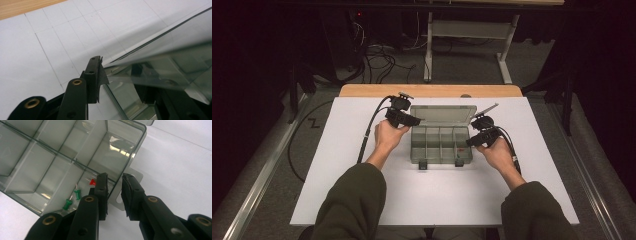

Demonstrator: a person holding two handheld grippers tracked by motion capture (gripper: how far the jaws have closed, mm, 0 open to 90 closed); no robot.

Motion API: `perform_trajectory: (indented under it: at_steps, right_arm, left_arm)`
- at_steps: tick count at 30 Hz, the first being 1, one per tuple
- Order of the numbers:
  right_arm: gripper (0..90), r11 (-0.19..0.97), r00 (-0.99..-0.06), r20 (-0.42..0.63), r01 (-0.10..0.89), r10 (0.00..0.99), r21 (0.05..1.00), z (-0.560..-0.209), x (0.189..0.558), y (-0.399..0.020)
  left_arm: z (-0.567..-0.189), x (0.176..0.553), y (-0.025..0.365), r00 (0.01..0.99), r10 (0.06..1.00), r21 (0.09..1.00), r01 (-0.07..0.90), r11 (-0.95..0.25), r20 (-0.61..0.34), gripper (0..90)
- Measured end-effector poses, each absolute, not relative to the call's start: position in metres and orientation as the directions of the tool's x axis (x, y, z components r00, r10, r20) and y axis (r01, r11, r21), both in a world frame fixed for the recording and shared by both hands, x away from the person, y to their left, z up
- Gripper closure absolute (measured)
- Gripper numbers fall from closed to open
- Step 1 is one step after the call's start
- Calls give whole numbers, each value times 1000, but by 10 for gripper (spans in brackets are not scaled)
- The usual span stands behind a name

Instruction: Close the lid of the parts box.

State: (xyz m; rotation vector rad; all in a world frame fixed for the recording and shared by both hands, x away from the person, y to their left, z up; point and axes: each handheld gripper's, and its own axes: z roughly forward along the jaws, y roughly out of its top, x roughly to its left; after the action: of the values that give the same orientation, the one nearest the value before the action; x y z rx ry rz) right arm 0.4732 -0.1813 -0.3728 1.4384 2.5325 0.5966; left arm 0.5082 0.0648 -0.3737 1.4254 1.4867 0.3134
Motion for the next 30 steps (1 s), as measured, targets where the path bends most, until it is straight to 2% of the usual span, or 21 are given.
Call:
perform_trajectory:
  at_steps: [26, 30]
  right_arm:
    - [767, 481, -546, 39, 767, 837, 424, -372, 472, -181]
    - [796, 488, -558, 36, 752, 829, 443, -366, 469, -182]
  left_arm:
    - [-371, 498, 64, 247, 863, 791, 561, 242, -440, 590]
    - [-372, 499, 66, 249, 859, 787, 565, 246, -447, 593]
